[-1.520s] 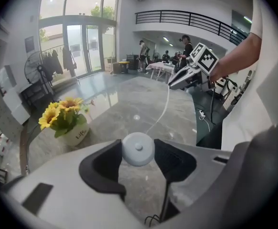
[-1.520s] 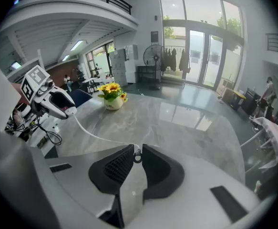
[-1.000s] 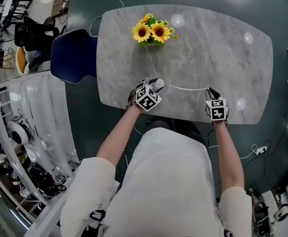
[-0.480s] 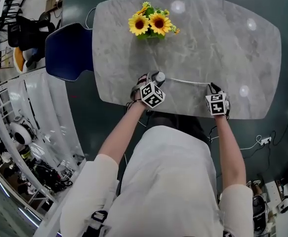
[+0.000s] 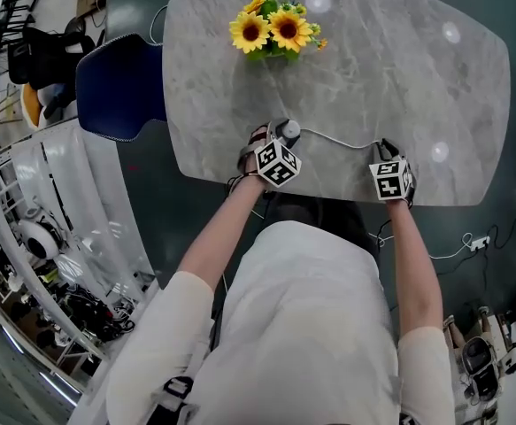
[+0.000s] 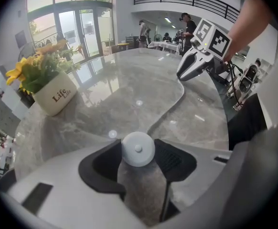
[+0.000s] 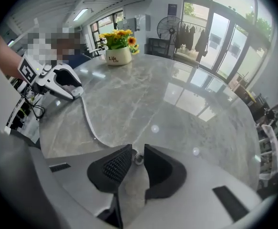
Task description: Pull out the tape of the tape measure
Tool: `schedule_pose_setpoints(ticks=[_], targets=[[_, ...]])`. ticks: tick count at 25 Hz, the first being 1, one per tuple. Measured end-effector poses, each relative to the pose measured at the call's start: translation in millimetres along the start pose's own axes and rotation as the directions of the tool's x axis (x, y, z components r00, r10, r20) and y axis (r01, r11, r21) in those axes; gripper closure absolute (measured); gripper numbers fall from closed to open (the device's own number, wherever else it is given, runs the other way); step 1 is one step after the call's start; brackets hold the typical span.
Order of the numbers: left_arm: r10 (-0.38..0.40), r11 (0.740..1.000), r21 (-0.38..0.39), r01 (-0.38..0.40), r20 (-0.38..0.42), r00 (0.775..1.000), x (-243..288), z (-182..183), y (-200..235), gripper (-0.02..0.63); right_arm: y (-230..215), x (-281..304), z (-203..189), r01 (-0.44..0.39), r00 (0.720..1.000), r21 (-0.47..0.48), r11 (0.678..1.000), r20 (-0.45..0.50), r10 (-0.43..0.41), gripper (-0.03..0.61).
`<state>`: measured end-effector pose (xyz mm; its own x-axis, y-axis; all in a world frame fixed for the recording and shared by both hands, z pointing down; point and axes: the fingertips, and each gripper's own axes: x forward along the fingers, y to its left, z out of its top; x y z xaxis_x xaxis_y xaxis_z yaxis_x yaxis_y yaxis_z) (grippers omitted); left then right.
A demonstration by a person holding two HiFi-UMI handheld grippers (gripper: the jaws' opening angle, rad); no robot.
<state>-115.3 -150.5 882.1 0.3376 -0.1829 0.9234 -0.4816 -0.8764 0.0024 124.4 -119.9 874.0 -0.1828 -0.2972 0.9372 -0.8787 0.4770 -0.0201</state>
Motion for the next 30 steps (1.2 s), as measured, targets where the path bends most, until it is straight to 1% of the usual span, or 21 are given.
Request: schedule_pose_setpoints(ticks=[2, 4, 7, 12, 19, 22, 25, 30], targets=[[-0.003, 1.0, -0.01, 0.003, 0.001, 1.0, 1.2, -1.5, 0.6, 0.373, 1.1, 0.9, 0.4, 0.001, 1.0, 0.01, 1.0, -0.004, -0.001, 0.452], [-0.007, 1.0, -0.013, 0.007, 0.005, 1.0, 0.6, -3.3, 0.8, 0.354, 2.8, 1.0, 1.4, 0.002, 1.0, 0.008, 1.0, -0.002, -0.002, 0.431], [-0.007, 1.0, -0.009, 0.007, 0.016, 1.0, -6.0, -4.0, -0.4, 0.344, 7.3, -7.0, 2.8, 0.005, 1.0, 0.006, 1.0, 0.007, -0.005, 0.423], [-0.011, 1.0, -0.021, 0.012, 0.044, 0.999, -22.8, -2.1, 2.0, 0.344, 13.0, -26.9, 9.8, 0.017, 0.999, -0.001, 1.0, 0.032, -0.017, 0.423], [-0.03, 0.998, -0.043, 0.035, 0.124, 0.992, -63.5, 10.5, 4.2, 0.351, 23.0, -72.7, 35.8, 0.033, 0.993, 0.005, 0.999, 0.114, -0.033, 0.425], [-0.026, 0.997, -0.064, 0.038, 0.177, 0.984, -88.7, 19.5, 0.7, 0.362, 26.7, -95.7, 45.0, 0.044, 0.985, 0.016, 0.999, 0.166, -0.046, 0.433], [-0.006, 0.996, -0.085, 0.027, 0.239, 0.971, -115.9, 31.6, -0.3, 0.374, 30.1, -125.8, 58.5, 0.056, 0.97, 0.043, 0.998, 0.233, -0.065, 0.446], [0.039, 0.994, -0.106, -0.003, 0.334, 0.942, -164.6, 53.6, 2.1, 0.4, 36.1, -177.5, 79.0, 0.088, 0.933, 0.051, 0.995, 0.345, -0.1, 0.468]])
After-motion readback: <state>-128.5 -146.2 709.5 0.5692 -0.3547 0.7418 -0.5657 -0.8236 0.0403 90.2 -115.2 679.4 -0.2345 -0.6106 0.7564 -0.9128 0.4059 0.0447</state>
